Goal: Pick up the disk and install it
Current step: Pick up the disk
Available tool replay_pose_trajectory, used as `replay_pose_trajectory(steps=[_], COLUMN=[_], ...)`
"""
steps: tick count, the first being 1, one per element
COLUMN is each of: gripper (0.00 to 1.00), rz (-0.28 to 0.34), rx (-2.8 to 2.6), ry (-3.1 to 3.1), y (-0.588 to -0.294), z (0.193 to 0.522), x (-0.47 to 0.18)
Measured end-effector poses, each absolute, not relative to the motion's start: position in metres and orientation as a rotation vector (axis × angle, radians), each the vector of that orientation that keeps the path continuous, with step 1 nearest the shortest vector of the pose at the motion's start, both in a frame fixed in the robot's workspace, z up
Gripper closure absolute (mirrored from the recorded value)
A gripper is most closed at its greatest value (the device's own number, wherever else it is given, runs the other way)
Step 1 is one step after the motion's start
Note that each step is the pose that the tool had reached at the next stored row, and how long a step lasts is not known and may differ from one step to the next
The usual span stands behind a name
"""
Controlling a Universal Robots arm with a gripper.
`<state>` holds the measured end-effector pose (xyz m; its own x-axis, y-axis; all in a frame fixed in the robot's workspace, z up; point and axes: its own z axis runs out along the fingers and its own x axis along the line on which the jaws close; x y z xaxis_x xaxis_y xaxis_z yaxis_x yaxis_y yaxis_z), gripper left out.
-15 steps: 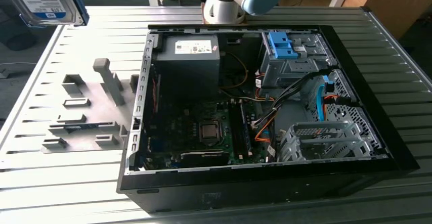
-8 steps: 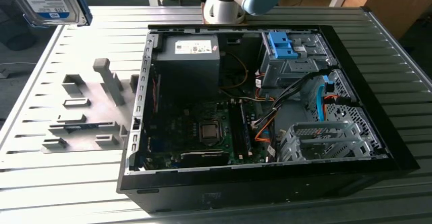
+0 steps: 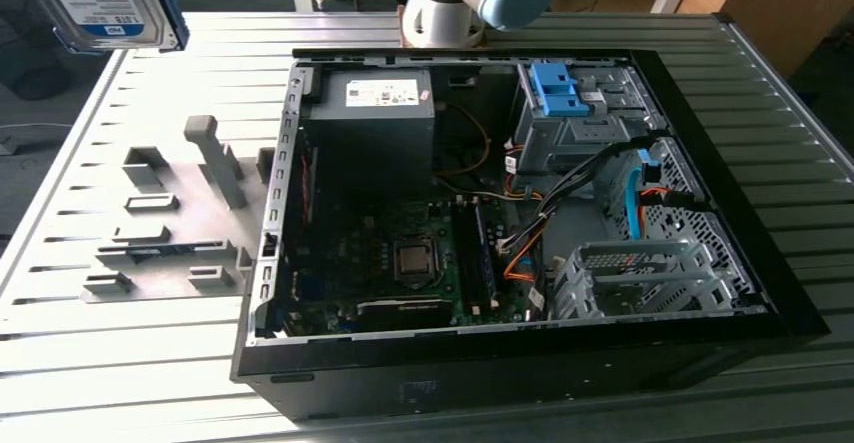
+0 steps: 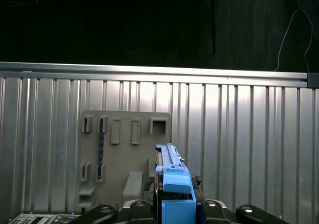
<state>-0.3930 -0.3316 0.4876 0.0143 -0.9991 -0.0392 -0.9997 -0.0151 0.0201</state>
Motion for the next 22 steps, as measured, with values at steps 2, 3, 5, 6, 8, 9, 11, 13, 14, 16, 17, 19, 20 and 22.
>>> replay_pose_trajectory(steps=[2,3,5,6,8,9,11,13,14,16,17,19,20,22], gripper=[0.63,0.63,0.63,0.63,0.63,0.63,0.63,0.63,0.63,0.63,0.63,0.63,0.63,0.63], rz=[0.066,0.066,0.066,0.066,0.066,0.066,0.066,0.066,0.066,0.066,0.066,0.066,0.066,0.066], rx=[-2.228,-2.228,-2.228,-2.228,-2.228,-2.228,-2.228,-2.228,-2.228,-2.228,-2.228,-2.228,-2.228,-2.228], ry=[2.195,2.195,2.195,2.195,2.195,2.195,2.195,2.195,2.195,2.195,2.195,2.195,2.195,2.195], y=[-0.332,-0.332,-0.332,-0.332,-0.332,-0.332,-0.332,-0.332,-0.332,-0.332,-0.332,-0.332,-0.332,-0.332], z=[0.488,0.488,0.488,0.488,0.488,0.488,0.488,0.488,0.488,0.488,0.488,0.488,0.488,0.488], x=[-0.392,-0.391,-0.390,-0.389,-0.388,-0.387,-0.385,-0.383,-0.382,-0.380,-0.380,-0.379,-0.378,-0.378])
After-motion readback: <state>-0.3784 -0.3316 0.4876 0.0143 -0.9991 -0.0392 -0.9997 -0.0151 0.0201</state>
